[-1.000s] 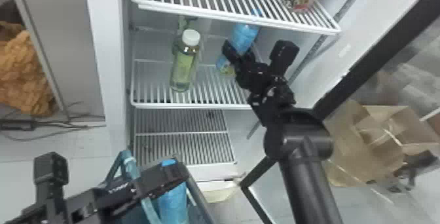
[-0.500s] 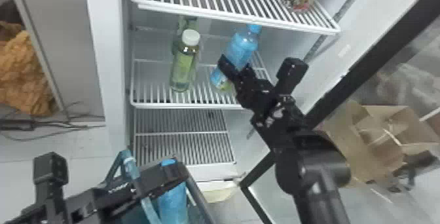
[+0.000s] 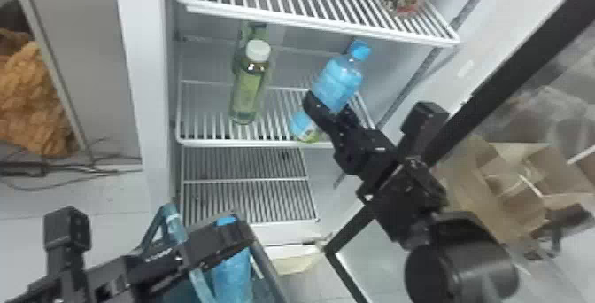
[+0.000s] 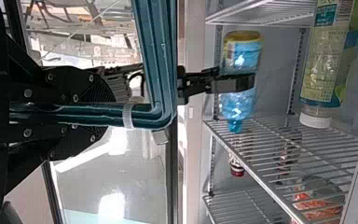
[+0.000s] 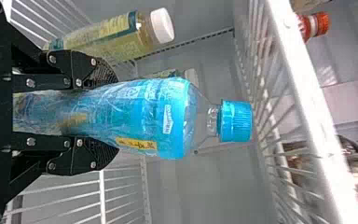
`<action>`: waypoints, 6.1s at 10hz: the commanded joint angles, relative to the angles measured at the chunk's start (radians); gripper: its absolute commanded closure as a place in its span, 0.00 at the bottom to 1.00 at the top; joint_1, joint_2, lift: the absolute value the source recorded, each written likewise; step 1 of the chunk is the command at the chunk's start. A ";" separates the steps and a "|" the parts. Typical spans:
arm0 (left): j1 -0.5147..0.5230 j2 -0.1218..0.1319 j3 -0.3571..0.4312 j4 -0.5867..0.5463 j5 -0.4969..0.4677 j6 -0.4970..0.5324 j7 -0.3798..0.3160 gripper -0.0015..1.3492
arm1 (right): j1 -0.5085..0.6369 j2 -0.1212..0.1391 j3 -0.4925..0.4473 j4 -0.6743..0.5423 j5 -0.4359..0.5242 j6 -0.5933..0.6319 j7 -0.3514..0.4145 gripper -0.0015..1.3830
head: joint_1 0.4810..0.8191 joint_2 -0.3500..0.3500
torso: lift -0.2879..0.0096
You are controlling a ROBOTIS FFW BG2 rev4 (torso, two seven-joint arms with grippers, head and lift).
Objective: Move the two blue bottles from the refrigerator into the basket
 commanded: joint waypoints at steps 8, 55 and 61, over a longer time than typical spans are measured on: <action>-0.006 0.003 -0.004 0.000 0.003 -0.003 0.002 0.89 | 0.380 0.034 -0.062 -0.338 -0.127 0.156 0.063 0.92 | 0.63 0.00 | 0.24; 0.001 -0.009 0.014 0.005 0.019 -0.035 0.003 0.89 | 0.821 0.226 -0.327 -0.262 0.001 -0.458 0.305 0.17 | 0.63 0.00 | 0.24; 0.006 -0.009 0.012 0.007 0.023 -0.038 0.003 0.89 | 0.802 0.226 -0.327 -0.245 -0.019 -0.458 0.306 0.17 | 0.63 0.00 | 0.24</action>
